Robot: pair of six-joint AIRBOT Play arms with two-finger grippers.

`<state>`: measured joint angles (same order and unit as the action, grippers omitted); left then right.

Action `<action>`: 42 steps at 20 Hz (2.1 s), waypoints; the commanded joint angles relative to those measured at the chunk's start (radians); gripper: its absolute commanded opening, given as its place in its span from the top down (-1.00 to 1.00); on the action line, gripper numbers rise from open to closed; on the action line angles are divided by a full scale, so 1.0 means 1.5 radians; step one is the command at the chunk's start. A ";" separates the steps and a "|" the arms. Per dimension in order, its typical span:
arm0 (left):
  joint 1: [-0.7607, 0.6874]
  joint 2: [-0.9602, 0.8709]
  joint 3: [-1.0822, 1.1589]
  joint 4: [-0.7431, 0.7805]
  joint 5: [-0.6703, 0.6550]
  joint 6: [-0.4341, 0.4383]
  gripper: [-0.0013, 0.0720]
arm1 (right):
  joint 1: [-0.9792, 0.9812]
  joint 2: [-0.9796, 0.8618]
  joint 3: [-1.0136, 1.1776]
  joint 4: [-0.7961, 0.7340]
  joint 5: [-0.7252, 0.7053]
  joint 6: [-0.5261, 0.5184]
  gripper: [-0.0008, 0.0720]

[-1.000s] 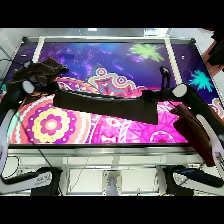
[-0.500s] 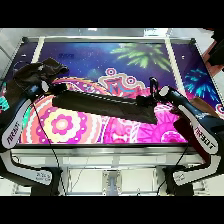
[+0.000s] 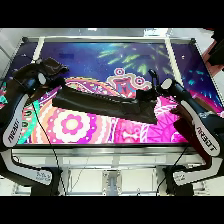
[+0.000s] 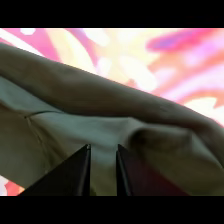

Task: Fold the shirts.

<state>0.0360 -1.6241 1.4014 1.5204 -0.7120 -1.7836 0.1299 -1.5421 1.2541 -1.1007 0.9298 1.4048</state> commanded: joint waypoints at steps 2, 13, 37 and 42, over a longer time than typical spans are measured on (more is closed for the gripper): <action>-0.005 0.025 0.077 -0.106 -0.034 0.074 -0.80 | -0.008 0.092 0.031 -0.242 0.086 0.080 0.32; -0.235 0.002 0.080 -0.171 -0.047 0.424 -0.80 | -0.286 0.113 -0.237 0.152 0.080 -0.104 -0.84; -0.249 -0.094 0.079 -0.164 -0.219 0.419 -0.61 | -0.158 -0.053 -0.233 0.367 0.009 -0.299 -0.26; -0.249 -0.138 0.079 -0.218 -0.249 0.421 0.51 | -0.134 -0.050 -0.157 0.393 0.074 -0.299 0.90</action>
<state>-0.3370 -1.7988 1.5200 1.2430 -1.0496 -1.1553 -0.0933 -1.6211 0.9592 -0.5518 0.9649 0.9573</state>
